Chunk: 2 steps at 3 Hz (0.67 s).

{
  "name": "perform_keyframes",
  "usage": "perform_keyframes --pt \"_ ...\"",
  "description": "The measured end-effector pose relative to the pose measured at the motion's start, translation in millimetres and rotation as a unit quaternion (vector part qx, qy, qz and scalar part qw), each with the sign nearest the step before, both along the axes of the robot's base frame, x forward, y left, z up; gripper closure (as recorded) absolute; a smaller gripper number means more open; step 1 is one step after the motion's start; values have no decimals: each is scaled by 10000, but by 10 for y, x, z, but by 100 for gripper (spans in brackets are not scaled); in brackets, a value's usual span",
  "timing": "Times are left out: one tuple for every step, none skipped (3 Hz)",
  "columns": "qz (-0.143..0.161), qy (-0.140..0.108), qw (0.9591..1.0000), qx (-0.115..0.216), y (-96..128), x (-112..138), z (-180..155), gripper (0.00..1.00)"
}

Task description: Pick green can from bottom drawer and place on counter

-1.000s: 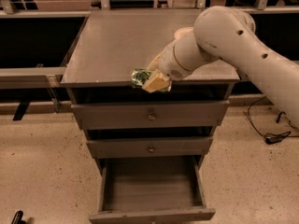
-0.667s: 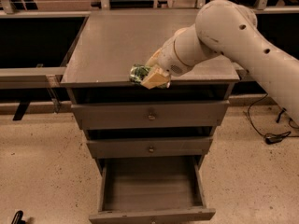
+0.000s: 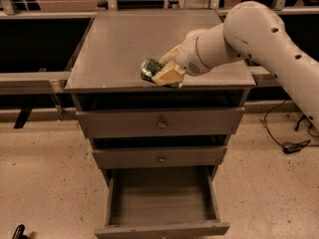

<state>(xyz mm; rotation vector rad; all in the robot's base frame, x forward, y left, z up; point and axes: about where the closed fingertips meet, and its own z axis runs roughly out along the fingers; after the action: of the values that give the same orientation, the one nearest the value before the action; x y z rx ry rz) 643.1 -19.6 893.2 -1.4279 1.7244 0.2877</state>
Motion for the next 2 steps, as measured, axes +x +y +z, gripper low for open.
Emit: perform_keyframes --pt "-399 120 9977 530 -34 131 36 100" --pt "-685 329 9930 906 -4 283 20 100"
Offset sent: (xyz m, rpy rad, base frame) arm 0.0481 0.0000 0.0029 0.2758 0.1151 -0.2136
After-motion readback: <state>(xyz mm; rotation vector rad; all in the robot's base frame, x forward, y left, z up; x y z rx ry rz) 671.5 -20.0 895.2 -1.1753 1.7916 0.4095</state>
